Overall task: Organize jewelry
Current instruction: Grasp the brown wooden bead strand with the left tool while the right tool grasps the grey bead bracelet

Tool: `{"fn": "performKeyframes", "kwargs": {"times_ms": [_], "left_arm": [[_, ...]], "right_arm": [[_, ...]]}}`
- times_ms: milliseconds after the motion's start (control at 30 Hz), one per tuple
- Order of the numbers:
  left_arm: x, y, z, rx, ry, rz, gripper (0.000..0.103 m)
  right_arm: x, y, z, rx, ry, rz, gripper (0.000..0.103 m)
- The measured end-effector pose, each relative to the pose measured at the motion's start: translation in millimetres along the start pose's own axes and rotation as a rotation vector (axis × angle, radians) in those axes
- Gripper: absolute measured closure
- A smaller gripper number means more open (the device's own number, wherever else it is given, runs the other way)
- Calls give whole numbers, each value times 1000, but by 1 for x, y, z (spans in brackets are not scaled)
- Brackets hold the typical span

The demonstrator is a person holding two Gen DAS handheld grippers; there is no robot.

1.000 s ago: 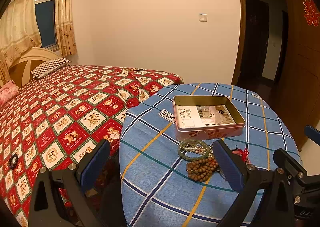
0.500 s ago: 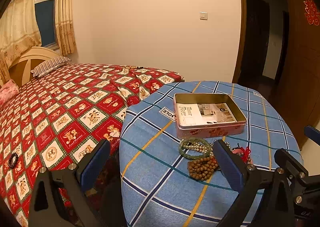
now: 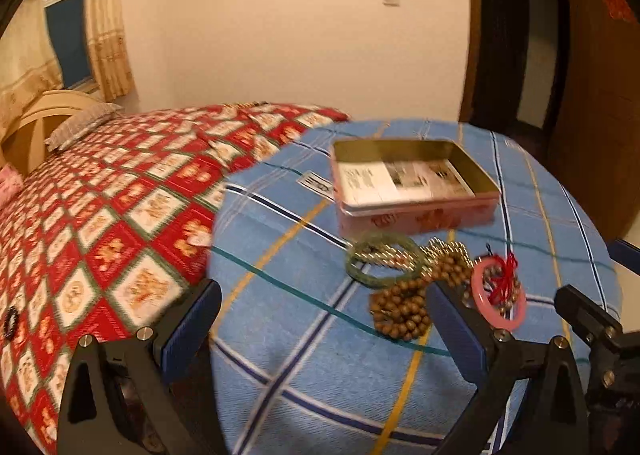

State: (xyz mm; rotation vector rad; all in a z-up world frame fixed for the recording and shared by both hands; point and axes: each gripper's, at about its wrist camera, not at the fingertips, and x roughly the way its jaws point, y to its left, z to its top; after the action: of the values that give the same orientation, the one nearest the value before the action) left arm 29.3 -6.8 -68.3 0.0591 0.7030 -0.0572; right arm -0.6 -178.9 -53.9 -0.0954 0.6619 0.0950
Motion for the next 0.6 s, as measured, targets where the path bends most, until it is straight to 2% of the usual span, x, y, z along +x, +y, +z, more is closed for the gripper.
{"fn": "performKeyframes", "kwargs": {"times_ms": [100, 167, 367, 500, 600], "left_arm": [[11, -10, -4, 30, 14, -31, 4], [20, -17, -4, 47, 36, -58, 15], [47, -32, -4, 74, 98, -144, 36], [54, -37, -3, 81, 98, -203, 40], [59, -41, -3, 91, 115, -243, 51]], "right_arm": [[15, -10, -8, 24, 41, -1, 4], [26, -17, -12, 42, 74, 10, 8], [50, -27, -14, 64, 129, 28, 15], [65, -33, -16, 79, 172, 50, 24], [76, -34, -16, 84, 205, 70, 30]]}}
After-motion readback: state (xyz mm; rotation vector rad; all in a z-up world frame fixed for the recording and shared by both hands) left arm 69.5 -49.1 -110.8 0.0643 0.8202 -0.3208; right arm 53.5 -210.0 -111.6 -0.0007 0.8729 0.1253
